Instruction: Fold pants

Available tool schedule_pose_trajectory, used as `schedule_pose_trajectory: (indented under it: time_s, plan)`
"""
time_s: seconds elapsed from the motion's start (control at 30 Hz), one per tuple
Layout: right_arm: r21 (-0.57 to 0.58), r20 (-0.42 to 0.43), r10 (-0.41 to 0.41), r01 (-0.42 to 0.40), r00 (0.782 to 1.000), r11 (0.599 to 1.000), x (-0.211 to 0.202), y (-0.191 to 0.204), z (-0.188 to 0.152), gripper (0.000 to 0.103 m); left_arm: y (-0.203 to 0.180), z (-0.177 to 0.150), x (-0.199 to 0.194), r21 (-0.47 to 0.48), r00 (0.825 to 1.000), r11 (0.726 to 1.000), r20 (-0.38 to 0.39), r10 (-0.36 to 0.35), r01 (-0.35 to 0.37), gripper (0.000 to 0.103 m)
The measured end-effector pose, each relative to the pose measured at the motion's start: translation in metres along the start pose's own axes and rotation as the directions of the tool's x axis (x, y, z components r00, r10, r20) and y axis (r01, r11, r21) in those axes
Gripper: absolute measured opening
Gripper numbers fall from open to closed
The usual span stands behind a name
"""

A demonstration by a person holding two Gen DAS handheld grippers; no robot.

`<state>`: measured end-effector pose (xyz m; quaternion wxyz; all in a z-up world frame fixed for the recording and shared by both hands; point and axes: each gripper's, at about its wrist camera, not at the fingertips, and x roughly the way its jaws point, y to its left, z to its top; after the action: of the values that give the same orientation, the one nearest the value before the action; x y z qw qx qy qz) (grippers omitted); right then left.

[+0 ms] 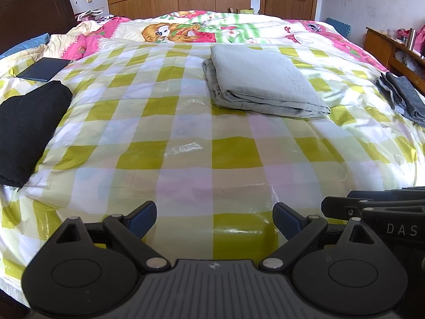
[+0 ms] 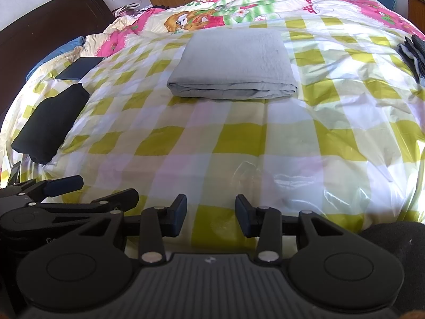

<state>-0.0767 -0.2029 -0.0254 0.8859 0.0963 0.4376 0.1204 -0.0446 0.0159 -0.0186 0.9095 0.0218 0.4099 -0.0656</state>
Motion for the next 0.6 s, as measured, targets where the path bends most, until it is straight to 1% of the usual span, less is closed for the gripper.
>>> schedule_pose_trajectory:
  time_s: [0.3,0.6]
  plan:
    - [-0.001,-0.003,-0.002,0.002,1.0,1.0,0.0007,0.0005,-0.0005,0.042,0.0013,-0.0005,-0.0008,0.002,1.0,1.0,0.004,0.005,-0.005,0.103]
    - [-0.003,-0.004,-0.003,0.002,1.0,1.0,0.0011,0.001,-0.001,0.042,-0.0023,-0.0005,-0.0019,0.014,1.0,1.0,0.014,0.027,-0.027,0.103]
